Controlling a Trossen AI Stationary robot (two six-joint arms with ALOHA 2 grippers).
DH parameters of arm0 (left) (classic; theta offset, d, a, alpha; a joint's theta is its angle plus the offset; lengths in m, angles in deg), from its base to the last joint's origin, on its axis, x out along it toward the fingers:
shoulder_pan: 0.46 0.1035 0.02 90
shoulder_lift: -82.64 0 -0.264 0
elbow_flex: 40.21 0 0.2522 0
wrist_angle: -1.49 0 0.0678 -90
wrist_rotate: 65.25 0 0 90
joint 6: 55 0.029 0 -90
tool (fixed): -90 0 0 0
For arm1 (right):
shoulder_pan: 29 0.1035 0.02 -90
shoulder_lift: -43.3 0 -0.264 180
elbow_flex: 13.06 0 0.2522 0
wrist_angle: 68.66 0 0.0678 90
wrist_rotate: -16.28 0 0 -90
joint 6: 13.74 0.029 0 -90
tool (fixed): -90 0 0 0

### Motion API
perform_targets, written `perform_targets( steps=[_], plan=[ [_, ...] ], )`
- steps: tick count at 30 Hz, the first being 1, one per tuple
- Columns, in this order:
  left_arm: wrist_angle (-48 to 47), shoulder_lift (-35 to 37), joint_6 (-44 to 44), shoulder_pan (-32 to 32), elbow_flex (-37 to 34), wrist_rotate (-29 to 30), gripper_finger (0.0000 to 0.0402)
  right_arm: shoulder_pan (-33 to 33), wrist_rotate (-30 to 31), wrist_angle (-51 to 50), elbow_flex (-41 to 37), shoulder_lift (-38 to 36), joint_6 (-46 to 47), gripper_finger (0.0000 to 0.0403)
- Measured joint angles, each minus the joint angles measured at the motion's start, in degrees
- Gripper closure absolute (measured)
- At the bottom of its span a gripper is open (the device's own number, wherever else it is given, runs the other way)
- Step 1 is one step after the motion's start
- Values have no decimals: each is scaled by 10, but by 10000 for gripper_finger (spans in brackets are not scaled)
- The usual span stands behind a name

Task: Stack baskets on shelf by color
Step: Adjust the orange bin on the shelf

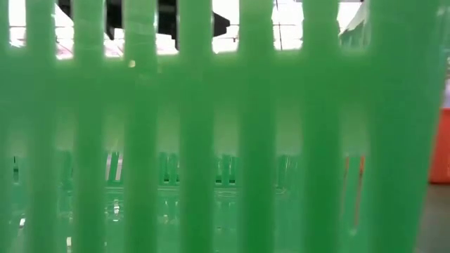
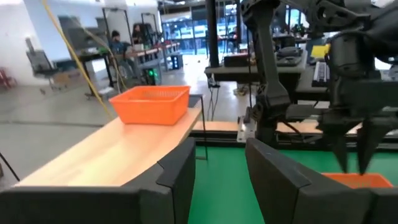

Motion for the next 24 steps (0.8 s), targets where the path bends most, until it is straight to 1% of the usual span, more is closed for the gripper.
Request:
perform_targets(
  steps=[2, 4, 7, 10, 14, 19, 22, 24],
  plan=[
    [-35, -5, -9, 0, 25, -3, 256, -6, 22, -16, 0, -4, 13, 318],
    [-71, -26, -1, -9, 59, -16, 256, -9, 46, -33, 0, -15, 21, 318],
    [-124, -82, 32, -34, 121, -39, 256, -10, 87, -45, 0, -44, 30, 318],
    [-180, -155, 70, -59, 207, -68, 256, -9, 114, -47, 0, -85, 36, 318],
    [-306, -249, 114, -82, 349, -91, 256, -9, 115, -38, 0, -145, 36, 318],
    [-490, -347, 196, -97, 516, -91, 257, -9, 115, -17, 0, -202, 34, 318],
    [-577, -389, 253, -104, 592, -92, 257, -7, 106, -17, 0, -220, 35, 318],
    [-607, -415, 284, -109, 633, -109, 257, -6, 97, -17, 0, -227, 32, 318]
  ],
)
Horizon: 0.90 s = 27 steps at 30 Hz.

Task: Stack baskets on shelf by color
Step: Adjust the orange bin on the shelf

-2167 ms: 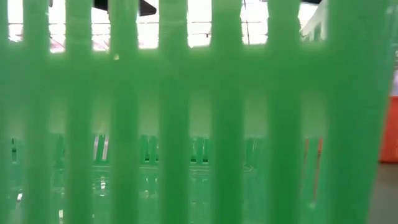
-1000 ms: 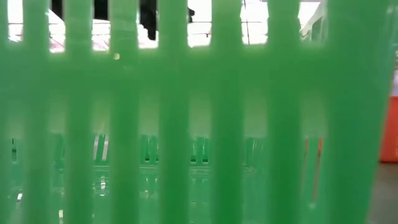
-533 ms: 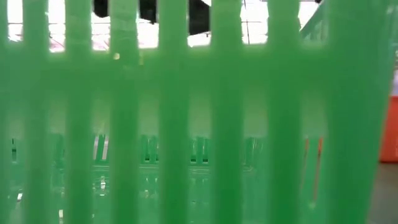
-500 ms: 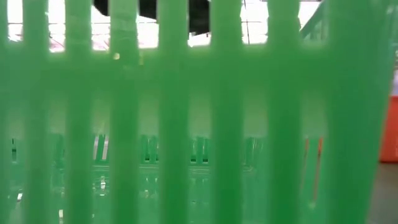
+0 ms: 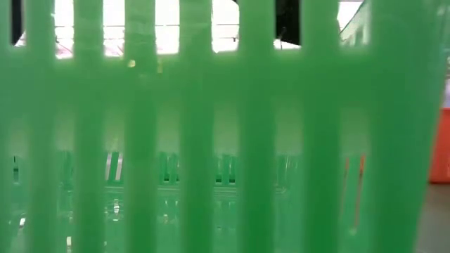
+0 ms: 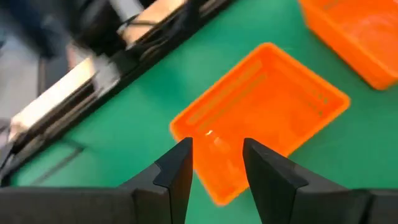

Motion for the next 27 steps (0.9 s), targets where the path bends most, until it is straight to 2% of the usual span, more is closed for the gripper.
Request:
perform_targets(
  steps=[3, 6, 11, 27],
  plan=[
    [-38, -38, 44, -8, 45, -28, 257, 0, -1, -1, 0, -2, -6, 318],
    [-63, -73, 92, -17, 74, -30, 257, 0, -1, 0, 0, 2, -11, 318],
    [-64, -96, 153, -24, 81, -28, 257, 0, -2, -2, 0, 5, -11, 319],
    [-69, -134, 194, -20, 81, -15, 257, 0, -4, 0, -8, 5, -6, 319]
  ],
)
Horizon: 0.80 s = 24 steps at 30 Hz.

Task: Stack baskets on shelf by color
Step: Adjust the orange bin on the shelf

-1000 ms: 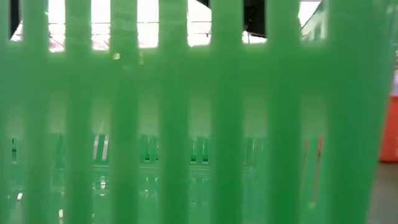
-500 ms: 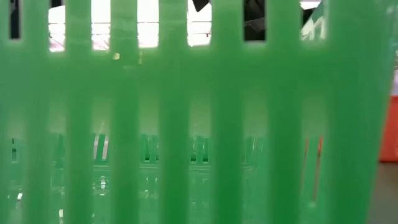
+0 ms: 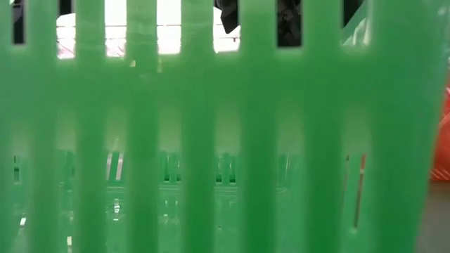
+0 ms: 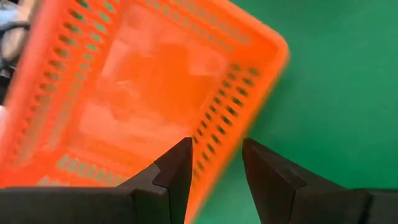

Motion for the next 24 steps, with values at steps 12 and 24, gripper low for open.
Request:
perform_targets(
  steps=[12, 24],
  plan=[
    [27, 8, 14, 0, 0, 17, 257, 0, -13, 4, -22, -1, 5, 319],
    [88, 15, -80, -6, 0, 194, 257, -26, 82, -37, -33, -3, 20, 319]
  ],
)
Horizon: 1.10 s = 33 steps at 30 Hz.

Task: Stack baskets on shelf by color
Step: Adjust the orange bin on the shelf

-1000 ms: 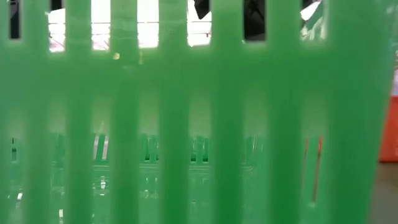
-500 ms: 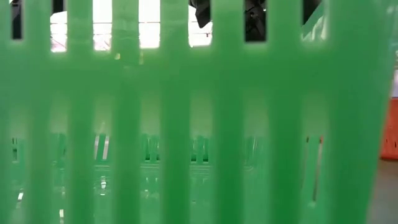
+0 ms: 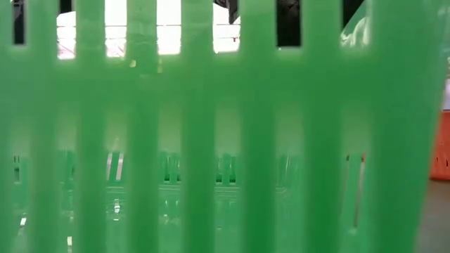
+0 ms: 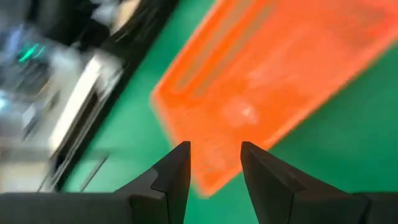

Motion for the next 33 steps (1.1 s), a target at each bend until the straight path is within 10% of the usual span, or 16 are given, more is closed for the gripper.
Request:
perform_targets(
  steps=[8, 16, 22, 33],
  plan=[
    [1, 102, -133, 58, 0, 56, 257, -11, 15, 24, 40, -29, -7, 319],
    [189, 120, -197, 237, 0, -192, 256, 40, 10, 259, 40, -78, -163, 319],
    [369, 49, -254, 281, 8, -265, 256, 59, 11, 305, 41, -104, -249, 319],
    [191, -68, -195, 248, 204, -205, 256, 59, 76, 282, 41, -121, -319, 319]
  ],
)
